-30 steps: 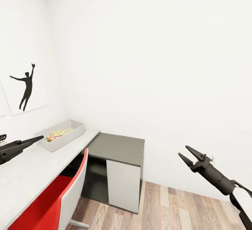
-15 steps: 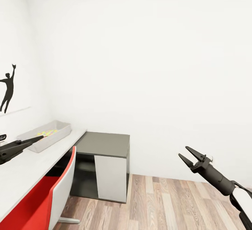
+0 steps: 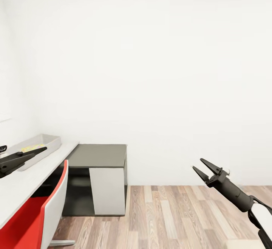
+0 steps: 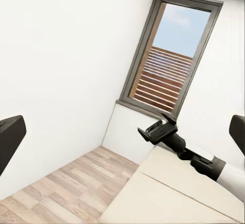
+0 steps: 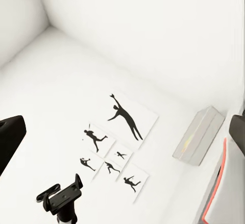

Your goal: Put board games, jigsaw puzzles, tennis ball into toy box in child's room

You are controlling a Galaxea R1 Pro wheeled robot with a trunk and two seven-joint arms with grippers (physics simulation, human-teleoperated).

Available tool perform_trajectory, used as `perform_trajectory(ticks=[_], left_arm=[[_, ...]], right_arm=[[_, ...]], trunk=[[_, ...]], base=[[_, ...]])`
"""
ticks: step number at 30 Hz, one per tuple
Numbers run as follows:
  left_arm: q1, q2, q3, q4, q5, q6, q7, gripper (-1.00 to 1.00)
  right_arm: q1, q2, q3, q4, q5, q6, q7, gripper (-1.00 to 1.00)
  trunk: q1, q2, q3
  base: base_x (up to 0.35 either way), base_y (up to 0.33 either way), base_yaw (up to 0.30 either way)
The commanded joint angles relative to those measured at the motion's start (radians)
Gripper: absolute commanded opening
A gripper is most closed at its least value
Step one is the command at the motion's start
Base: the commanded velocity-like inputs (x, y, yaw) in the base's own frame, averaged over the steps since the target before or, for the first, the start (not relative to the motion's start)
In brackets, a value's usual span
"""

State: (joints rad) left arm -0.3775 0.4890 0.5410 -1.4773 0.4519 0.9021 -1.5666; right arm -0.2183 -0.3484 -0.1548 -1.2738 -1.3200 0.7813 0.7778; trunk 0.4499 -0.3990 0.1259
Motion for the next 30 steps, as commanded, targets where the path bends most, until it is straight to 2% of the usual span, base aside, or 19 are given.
perform_trajectory(ticks=[1, 12, 18, 30], left_arm=[[0.0, 0.001, 0.001, 0.0, -0.001, 0.011, -0.004, 1.0], [0.0, 0.003, 0.001, 0.0, -0.001, 0.011, -0.004, 1.0], [0.0, 0.003, 0.001, 0.0, -0.001, 0.011, -0.004, 1.0], [0.0, 0.0, 0.0, 0.0, -0.001, 0.011, -0.004, 1.0]], right_arm=[[-0.001, 0.0, 0.0, 0.001, -0.003, 0.006, 0.0, 1.0], [-0.001, 0.001, 0.001, 0.001, 0.0, 0.005, -0.002, 1.0], [-0.001, 0.001, 0.001, 0.001, 0.002, 0.004, -0.007, 1.0], [-0.001, 0.001, 0.0, -0.01, 0.008, 0.001, -0.012, 1.0]], trunk=[[0.0, -0.001, 0.0], [0.0, -0.001, 0.006], [0.0, -0.001, 0.009], [0.0, -0.001, 0.016]], base=[[-0.225, 0.136, -0.272], [-0.229, 0.138, -0.272], [-0.191, 0.032, -0.272], [-0.036, 0.002, -0.272]])
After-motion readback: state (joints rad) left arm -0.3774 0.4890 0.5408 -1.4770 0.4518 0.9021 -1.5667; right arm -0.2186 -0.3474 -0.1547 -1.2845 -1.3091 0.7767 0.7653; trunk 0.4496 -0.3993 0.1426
